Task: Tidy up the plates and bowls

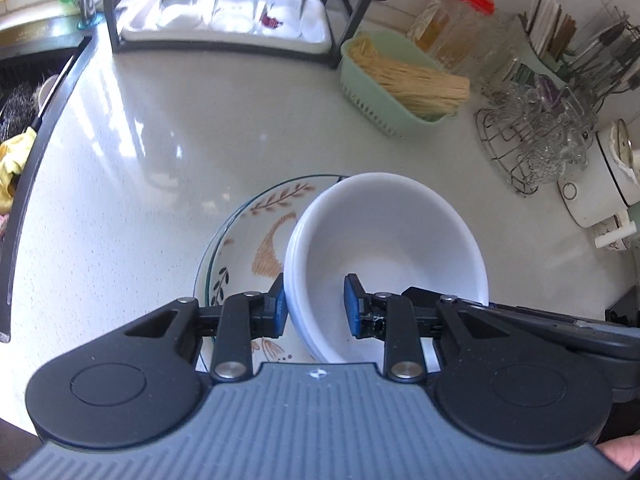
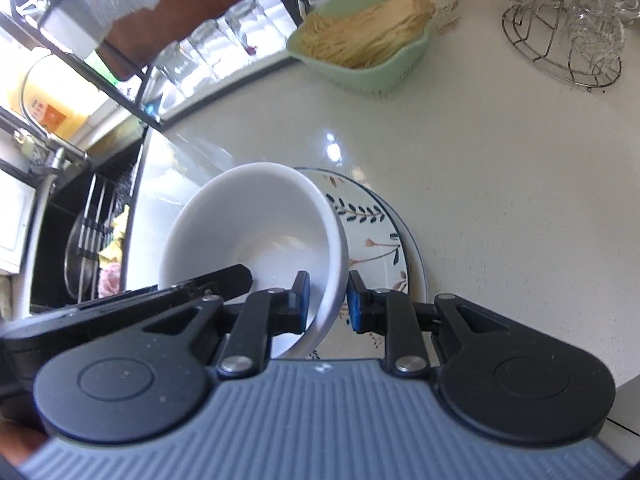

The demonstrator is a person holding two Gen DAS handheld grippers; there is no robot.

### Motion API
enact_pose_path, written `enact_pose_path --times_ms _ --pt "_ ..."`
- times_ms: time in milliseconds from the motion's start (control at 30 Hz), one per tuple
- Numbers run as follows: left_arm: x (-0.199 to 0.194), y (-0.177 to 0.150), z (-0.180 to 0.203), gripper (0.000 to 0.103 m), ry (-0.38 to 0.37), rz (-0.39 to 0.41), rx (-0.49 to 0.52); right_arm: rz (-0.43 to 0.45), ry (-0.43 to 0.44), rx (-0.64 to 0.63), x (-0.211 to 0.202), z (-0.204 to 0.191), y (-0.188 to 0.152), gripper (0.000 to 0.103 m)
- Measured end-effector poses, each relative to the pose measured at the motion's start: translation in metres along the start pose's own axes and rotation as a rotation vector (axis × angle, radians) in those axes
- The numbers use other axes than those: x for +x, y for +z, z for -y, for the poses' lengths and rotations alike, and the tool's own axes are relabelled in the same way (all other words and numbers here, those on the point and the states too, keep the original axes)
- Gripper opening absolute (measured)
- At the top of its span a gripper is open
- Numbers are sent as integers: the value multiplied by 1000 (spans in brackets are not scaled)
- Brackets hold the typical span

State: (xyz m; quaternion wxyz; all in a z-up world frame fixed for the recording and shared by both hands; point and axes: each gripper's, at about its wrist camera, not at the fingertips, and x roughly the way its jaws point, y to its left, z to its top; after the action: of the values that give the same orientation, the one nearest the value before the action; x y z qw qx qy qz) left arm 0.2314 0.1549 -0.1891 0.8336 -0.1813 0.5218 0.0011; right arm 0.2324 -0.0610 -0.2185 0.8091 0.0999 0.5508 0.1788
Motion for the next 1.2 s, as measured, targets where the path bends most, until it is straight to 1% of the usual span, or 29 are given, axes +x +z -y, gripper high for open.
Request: enact_pose_path --times_ms 233,400,600,633,667,700,733,800,867,900,933,1133,1200 --pt "7 -4 -4 31 3 -23 -13 -25 -22 -13 9 -2 -3 23" --pt "13 -8 -3 32 12 -45 1 -47 -33 -12 14 -1 -5 24" --pt "17 -10 -5 32 15 -63 5 -60 -26 7 15 4 -6 24" --pt "15 -10 -6 35 14 -62 1 -55 -24 12 13 4 -6 24" --pt "14 -9 -8 40 14 -59 -3 -51 -24 14 11 5 -6 24" --pt "12 -9 -8 55 18 -55 -7 -48 -26 16 10 6 -6 24" --pt "10 -8 -9 60 24 -42 -11 -45 -31 21 9 6 -5 24" --pt "4 -5 -11 60 24 -25 -10 -36 -40 22 5 6 -4 24" --pt "-2 -2 -13 61 20 -15 -13 -20 -44 19 0 6 -3 33" --pt "-5 0 -14 61 20 -9 -12 -9 -48 15 -4 4 -3 39" --pt "-9 2 -15 61 17 -2 -10 2 -54 7 -7 3 -3 41" --pt "-38 9 -21 60 -5 47 15 63 -81 -21 -27 -3 -3 41" --pt "-50 12 -22 61 14 75 24 89 -73 -33 -37 -5 -1 41"
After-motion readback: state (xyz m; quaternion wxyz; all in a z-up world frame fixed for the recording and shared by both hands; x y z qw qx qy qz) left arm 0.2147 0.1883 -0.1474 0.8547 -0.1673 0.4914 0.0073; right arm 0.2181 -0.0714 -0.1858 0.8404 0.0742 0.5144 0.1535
